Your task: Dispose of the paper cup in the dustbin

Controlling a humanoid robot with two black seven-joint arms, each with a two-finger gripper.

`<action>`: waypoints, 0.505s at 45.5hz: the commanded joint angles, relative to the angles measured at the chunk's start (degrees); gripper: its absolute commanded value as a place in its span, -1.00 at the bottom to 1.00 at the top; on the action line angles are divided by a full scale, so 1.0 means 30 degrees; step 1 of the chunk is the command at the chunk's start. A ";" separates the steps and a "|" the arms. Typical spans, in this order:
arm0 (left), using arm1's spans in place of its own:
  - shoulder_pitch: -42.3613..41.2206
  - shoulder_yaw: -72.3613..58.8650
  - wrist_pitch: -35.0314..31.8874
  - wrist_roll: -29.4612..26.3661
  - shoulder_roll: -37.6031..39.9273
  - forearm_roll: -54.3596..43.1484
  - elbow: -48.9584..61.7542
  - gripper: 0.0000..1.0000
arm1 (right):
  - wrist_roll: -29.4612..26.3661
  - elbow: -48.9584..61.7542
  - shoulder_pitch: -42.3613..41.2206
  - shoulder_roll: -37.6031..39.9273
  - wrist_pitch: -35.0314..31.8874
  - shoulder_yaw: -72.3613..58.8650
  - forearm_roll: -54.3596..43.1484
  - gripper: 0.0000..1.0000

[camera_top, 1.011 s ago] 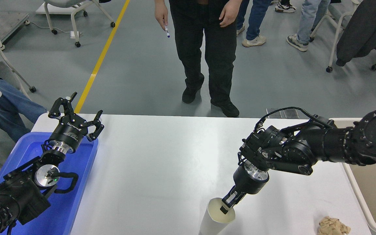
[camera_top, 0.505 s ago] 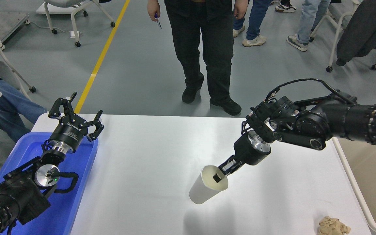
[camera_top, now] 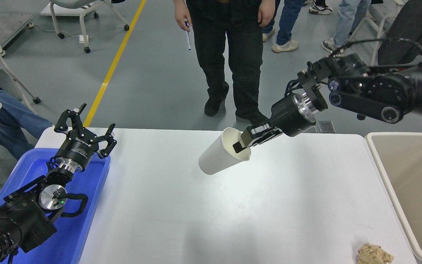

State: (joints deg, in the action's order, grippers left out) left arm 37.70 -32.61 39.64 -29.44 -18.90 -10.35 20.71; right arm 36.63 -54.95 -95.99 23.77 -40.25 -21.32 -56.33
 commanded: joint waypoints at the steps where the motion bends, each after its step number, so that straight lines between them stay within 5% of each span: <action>1: 0.0001 0.0000 0.0000 0.0000 0.0000 0.0022 -0.0019 1.00 | 0.0005 0.0153 -0.0141 0.0749 -0.0381 0.0748 0.0262 -1.00; 23: -0.0028 0.0000 0.0000 0.0000 0.0000 -0.0007 0.0010 1.00 | -0.0053 0.8615 0.3519 0.0515 0.0673 0.0836 0.4771 -1.00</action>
State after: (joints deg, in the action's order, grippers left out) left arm 37.71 -32.61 39.64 -29.45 -18.90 -10.35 20.71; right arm 36.52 -42.88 -91.76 25.51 -40.07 -19.15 -48.07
